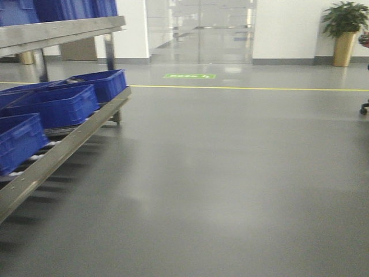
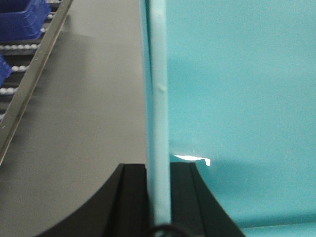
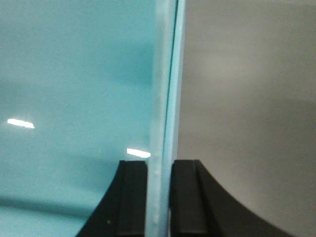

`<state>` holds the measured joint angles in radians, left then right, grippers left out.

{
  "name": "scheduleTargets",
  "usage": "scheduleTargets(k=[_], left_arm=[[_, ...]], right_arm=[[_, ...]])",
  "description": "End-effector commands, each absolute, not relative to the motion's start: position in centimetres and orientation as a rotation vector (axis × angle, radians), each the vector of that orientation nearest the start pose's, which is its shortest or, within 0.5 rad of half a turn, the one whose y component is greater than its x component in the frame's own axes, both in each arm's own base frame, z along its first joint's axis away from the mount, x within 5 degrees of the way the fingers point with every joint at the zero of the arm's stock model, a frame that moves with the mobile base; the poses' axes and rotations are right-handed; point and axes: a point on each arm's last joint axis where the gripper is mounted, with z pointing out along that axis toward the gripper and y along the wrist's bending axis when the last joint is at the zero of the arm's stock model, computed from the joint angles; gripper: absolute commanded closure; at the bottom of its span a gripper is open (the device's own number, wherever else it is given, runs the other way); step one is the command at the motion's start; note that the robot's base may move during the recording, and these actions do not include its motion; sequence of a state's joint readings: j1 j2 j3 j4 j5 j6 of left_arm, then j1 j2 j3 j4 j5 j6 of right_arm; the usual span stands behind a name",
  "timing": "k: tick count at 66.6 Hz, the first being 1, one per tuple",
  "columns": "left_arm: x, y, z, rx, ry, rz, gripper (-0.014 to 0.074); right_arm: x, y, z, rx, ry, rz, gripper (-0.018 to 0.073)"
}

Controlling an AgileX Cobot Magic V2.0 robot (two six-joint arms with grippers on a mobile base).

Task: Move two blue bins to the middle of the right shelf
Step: 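Drive the base away from the shelf carrying the teal bin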

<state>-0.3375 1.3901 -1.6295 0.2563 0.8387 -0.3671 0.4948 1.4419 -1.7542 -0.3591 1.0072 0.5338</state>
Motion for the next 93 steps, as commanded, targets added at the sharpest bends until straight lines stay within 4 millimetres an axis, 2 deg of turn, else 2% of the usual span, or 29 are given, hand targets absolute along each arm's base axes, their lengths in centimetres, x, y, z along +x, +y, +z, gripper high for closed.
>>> scheduleTargets(k=[1,93], left_arm=[[28.40,-8.14,48.30,0.041,1.936,-0.164,0.0707],[28.41,-8.16,48.33,0.041,1.932,-0.165,0.0707]], right_arm=[[26.85,11.94,49.75,-0.018,2.001,0.255,0.0726],[26.85,11.94,49.75,-0.018,2.001,0.255,0.0726]])
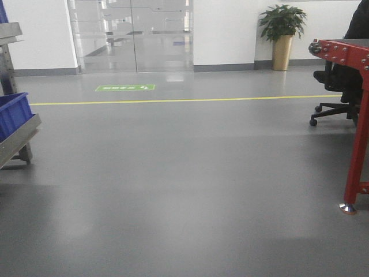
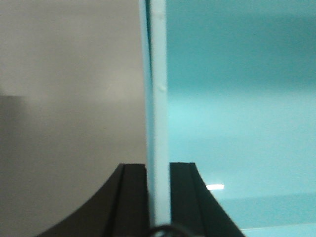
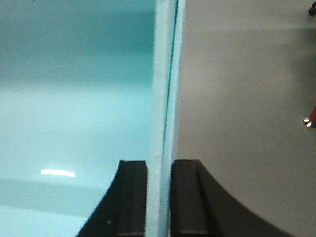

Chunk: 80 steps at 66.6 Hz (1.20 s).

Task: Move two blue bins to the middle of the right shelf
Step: 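Drive the base away from the shelf carrying the teal bin, then turn and drive up to the blue-bin shelf unit holding the teal bin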

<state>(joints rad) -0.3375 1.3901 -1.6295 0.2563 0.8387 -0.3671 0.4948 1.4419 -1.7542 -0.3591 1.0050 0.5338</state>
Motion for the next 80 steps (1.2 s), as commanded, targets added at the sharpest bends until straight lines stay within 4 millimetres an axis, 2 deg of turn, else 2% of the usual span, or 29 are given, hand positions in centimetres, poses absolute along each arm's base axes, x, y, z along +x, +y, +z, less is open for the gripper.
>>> scheduleTargets(k=[1,80], left_arm=[[28.41,-8.16,48.33,0.041,1.932,-0.165,0.0707],[28.50,-8.12,48.31,0.045,1.928,-0.152,0.0707]], right_arm=[[26.85,11.94,49.75,-0.018,2.001,0.255,0.0726],[26.91,11.98,49.71,-0.019,2.001,0.255,0.0726]])
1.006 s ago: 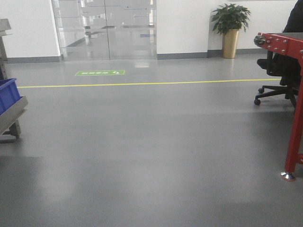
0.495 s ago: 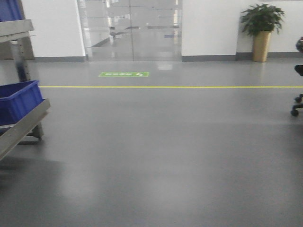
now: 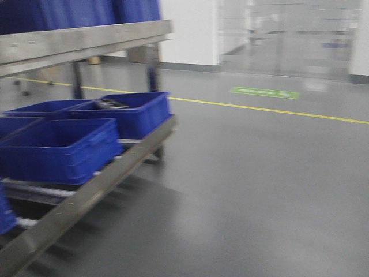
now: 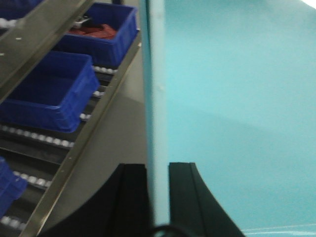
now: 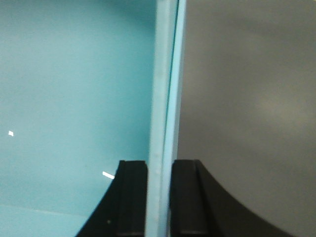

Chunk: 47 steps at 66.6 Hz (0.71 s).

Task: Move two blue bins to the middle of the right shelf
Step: 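Turn and drive up to the blue-bin shelf unit holding the teal bin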

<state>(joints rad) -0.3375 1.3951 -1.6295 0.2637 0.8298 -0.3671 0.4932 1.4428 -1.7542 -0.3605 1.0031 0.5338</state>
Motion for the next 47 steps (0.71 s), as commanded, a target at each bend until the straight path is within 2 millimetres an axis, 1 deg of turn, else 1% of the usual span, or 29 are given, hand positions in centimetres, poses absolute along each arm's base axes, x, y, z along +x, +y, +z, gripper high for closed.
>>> scheduleTargets(k=[1,47], left_arm=[[28.50,-8.12,48.31,0.045,1.928,-0.152,0.0707],[28.56,-8.17,48.48,0.048,1.909,-0.159,0.0707]], right_arm=[[26.91,11.98,49.71,-0.019,2.001,0.255,0.0726],[26.91,11.98,49.71,-0.019,2.001,0.255,0.0726]])
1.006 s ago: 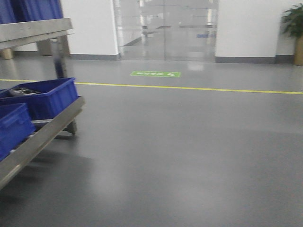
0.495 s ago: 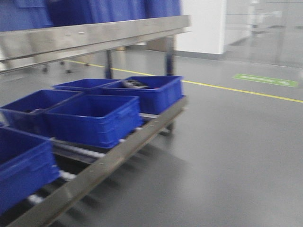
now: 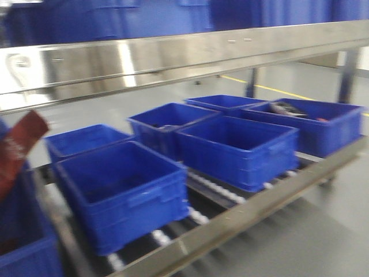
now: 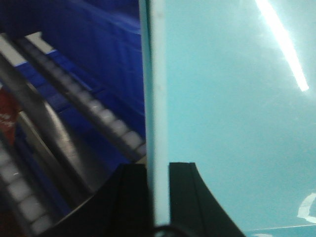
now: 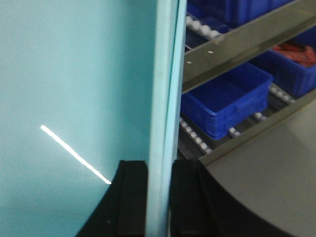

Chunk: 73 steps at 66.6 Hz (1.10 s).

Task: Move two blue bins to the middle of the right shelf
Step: 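Turn and drive up to the blue-bin shelf unit holding the teal bin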

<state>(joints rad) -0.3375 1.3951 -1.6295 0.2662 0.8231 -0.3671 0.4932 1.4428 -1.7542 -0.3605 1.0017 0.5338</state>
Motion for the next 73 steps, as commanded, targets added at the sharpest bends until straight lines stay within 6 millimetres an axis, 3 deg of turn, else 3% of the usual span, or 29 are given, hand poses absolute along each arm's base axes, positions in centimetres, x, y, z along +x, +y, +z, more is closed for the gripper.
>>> scheduleTargets(k=[1,73], left_arm=[[28.56,-8.17,48.48,0.048,1.909,-0.159,0.0707],[28.56,-8.16,48.48,0.049,1.909,-0.157,0.0707]], right_arm=[[26.91,11.98,49.71,-0.019,2.001,0.255,0.0726],[26.91,11.98,49.71,-0.019,2.001,0.255,0.0726]])
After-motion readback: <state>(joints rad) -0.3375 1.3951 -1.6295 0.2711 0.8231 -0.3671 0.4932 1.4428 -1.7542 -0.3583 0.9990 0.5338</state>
